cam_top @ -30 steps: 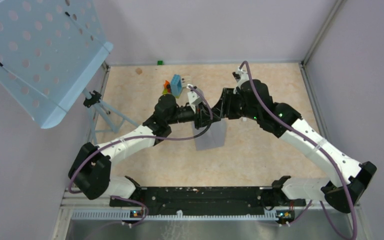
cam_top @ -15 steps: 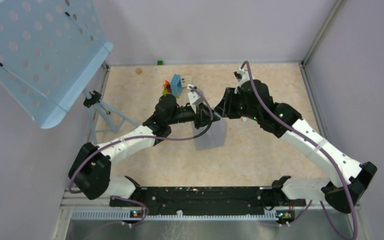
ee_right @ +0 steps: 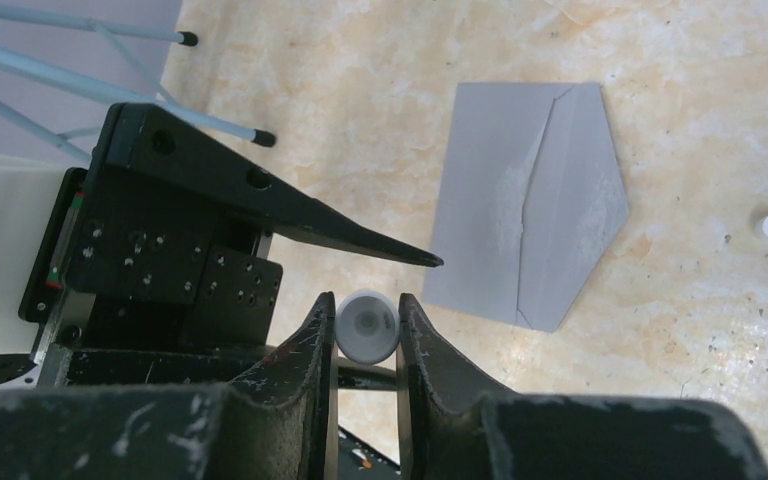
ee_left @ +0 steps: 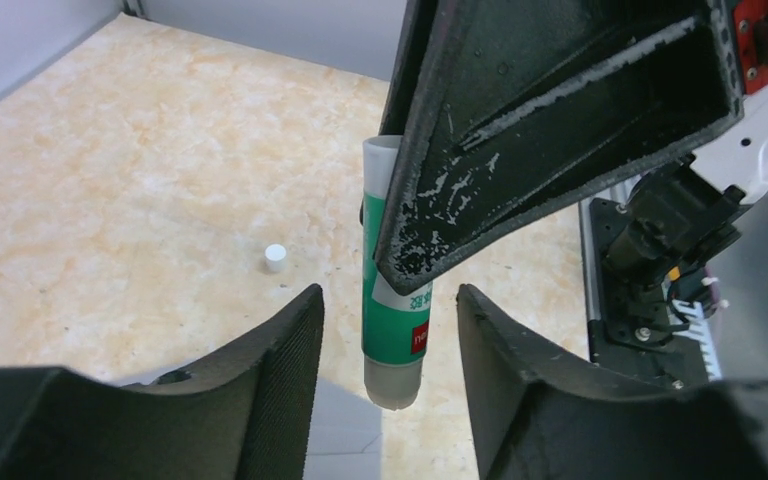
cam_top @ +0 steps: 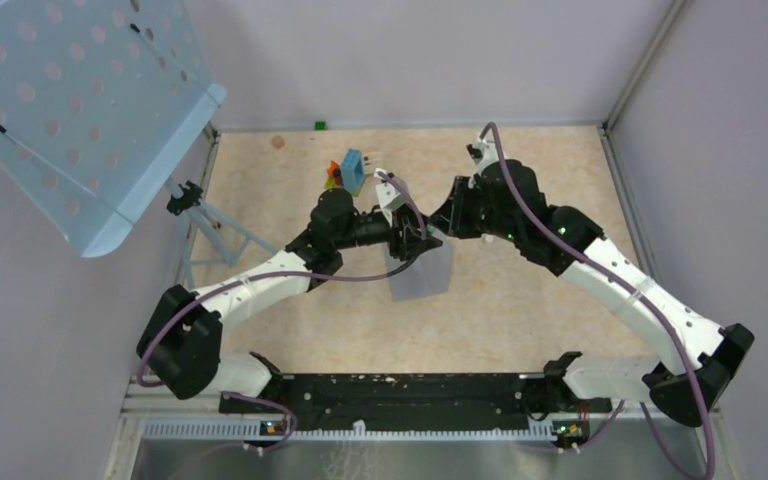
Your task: Place the letter into the envelope and seal it
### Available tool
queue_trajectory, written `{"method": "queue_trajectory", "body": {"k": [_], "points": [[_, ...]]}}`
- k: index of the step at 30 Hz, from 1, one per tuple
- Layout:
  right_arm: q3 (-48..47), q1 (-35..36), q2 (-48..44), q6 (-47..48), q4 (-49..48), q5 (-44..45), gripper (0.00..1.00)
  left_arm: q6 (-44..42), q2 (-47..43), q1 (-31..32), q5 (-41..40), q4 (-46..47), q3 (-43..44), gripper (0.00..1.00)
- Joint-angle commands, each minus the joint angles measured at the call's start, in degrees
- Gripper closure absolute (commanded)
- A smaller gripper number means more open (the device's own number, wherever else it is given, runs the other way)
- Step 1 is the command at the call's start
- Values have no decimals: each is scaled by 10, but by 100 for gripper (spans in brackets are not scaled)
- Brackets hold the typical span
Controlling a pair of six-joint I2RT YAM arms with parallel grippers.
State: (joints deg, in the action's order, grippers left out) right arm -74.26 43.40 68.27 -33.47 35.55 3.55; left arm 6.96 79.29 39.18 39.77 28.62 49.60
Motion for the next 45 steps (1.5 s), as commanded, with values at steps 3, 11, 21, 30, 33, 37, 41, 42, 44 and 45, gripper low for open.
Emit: {"method": "queue_trajectory", "body": {"k": [3,11,21,30,33,37,41,42,44,45], "points": [[-20,6,-1,8,-12,-15,100,16,-14,2,2,49,10,41],[-16,8,1,6,-16,-16,100,32,0,2,11,76,12,54],[-14,2,6,6,-15,-10,69,45,12,2,-22,38,8,100],[63,-146,6,19,-63,-107,45,154,-1,-10,-298,-164,-24,100],[104,-184,25,22,-91,-126,54,191,1,-25,-332,-221,-23,100],[152,-210,54,28,-140,-125,76,226,23,-48,-336,-264,-11,100],[175,-221,102,32,-176,-115,100,247,70,-67,-312,-274,18,100],[179,-221,114,33,-186,-113,100,253,89,-71,-306,-282,31,100],[185,-221,145,34,-204,-106,100,261,126,-81,-287,-299,55,100],[187,-221,156,35,-209,-101,100,263,142,-84,-276,-299,63,100]]}}
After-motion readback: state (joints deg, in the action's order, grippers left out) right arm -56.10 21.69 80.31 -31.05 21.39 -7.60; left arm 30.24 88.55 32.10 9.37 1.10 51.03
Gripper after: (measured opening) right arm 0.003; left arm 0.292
